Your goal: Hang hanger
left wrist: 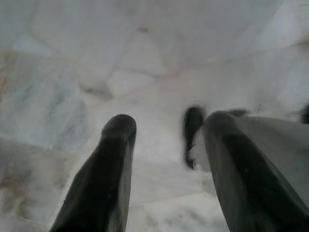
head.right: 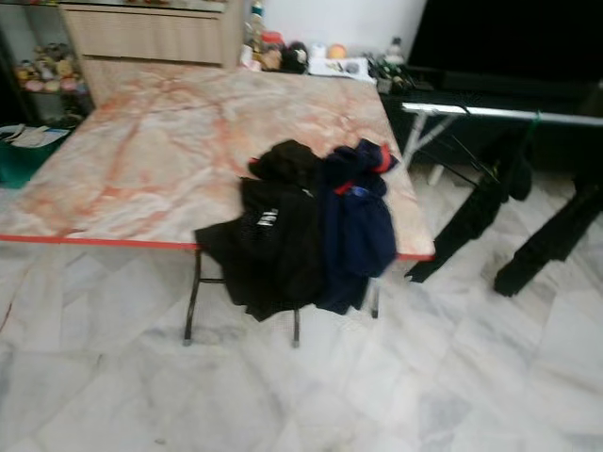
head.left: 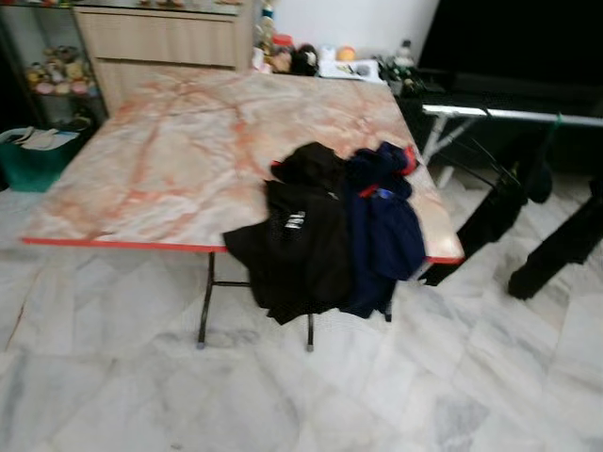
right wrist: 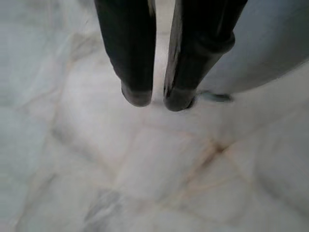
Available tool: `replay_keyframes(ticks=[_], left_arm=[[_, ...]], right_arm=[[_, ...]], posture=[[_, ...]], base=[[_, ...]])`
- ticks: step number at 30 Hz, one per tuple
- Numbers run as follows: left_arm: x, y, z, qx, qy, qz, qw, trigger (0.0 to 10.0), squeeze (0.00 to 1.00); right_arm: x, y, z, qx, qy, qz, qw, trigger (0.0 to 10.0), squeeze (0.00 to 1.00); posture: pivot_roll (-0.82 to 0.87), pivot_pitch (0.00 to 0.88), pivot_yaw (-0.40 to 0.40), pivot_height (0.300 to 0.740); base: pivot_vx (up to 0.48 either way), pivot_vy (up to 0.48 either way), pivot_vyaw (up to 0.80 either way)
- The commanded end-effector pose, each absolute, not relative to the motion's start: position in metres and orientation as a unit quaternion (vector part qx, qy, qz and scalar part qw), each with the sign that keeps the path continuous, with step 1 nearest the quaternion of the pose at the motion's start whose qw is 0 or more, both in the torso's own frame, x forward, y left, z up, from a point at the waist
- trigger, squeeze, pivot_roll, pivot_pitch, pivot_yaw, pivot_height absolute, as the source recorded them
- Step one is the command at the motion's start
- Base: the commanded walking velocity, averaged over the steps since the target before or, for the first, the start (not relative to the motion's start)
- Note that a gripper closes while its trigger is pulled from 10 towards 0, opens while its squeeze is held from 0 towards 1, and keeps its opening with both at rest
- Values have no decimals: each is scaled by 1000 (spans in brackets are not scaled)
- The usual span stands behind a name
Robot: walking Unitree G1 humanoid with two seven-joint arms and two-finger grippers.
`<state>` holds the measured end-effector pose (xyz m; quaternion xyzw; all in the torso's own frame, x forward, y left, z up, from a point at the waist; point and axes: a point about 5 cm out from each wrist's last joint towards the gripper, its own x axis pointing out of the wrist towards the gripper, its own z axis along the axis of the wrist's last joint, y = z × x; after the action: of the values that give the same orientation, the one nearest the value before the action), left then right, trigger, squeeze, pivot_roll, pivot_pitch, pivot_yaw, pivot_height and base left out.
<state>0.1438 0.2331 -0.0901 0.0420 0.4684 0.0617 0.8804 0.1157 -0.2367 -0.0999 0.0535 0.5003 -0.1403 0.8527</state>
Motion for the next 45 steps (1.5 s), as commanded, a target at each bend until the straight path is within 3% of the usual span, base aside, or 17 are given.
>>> replay_keyframes(ticks=[1,7,21,28,34,35,45], left_arm=[[136,269,-85,30,503,116,856,10000,0],[139,253,-89,27,504,107,857,10000,0],[139,243,-92,22,506,103,856,10000,0],[139,260,-87,26,501,110,858,10000,0],[134,274,-83,30,504,106,857,10000,0],[134,274,-84,24,504,109,857,10000,0],[139,272,-82,16,493,109,863,10000,0]], right_arm=[[143,-195,-100,59,492,-69,866,10000,1000],[143,-194,-99,62,490,-64,867,10000,1000],[149,-197,-97,55,488,-65,869,10000,1000],[150,-198,-97,53,489,-67,868,10000,1000],[150,-196,-97,61,490,-67,867,10000,988],[150,-196,-97,60,490,-67,867,10000,0],[155,-198,-95,58,484,-74,870,10000,0]], posture=[[211,0,-22,740],[212,0,-26,740],[211,0,-30,740],[208,0,-32,740],[209,0,-37,740],[211,0,-38,740],[216,0,-46,740]], base=[[0,-480,0],[0,-480,0],[0,-480,0],[0,-480,0],[0,0,0],[0,0,0],[0,0,0]])
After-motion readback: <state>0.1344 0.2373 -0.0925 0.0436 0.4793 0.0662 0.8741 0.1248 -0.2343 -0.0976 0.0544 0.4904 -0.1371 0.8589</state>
